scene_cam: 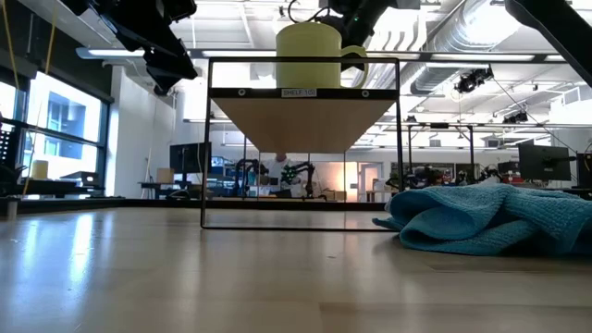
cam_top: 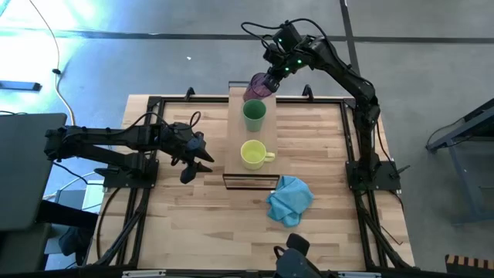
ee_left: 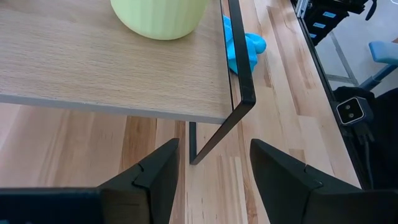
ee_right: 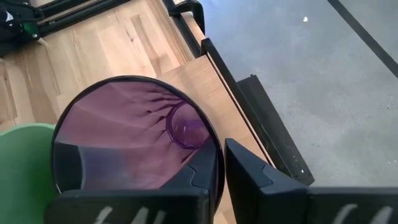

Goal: Stack small to large cups/mugs on shelf
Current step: Put the violet cup on the shelf

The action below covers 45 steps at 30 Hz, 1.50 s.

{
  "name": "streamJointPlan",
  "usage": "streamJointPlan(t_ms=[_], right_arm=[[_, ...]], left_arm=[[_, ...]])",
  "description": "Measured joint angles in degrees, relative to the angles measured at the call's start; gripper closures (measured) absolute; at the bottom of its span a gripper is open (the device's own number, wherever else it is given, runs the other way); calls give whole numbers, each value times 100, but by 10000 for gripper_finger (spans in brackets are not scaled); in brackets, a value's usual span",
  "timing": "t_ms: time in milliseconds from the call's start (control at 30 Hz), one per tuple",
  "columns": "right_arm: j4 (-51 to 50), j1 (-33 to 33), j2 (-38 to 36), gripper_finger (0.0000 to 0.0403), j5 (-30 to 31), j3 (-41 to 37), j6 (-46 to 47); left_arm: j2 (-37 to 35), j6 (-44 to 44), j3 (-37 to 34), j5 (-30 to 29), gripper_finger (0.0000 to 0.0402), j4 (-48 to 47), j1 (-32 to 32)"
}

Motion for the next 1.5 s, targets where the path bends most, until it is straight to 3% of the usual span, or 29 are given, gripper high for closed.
streamJointPlan(t_ms=[1500], right_arm=[[375,-39,2,377,-248,-7,-26]], left_arm=[[0,-31,0,0,218,-31,2]])
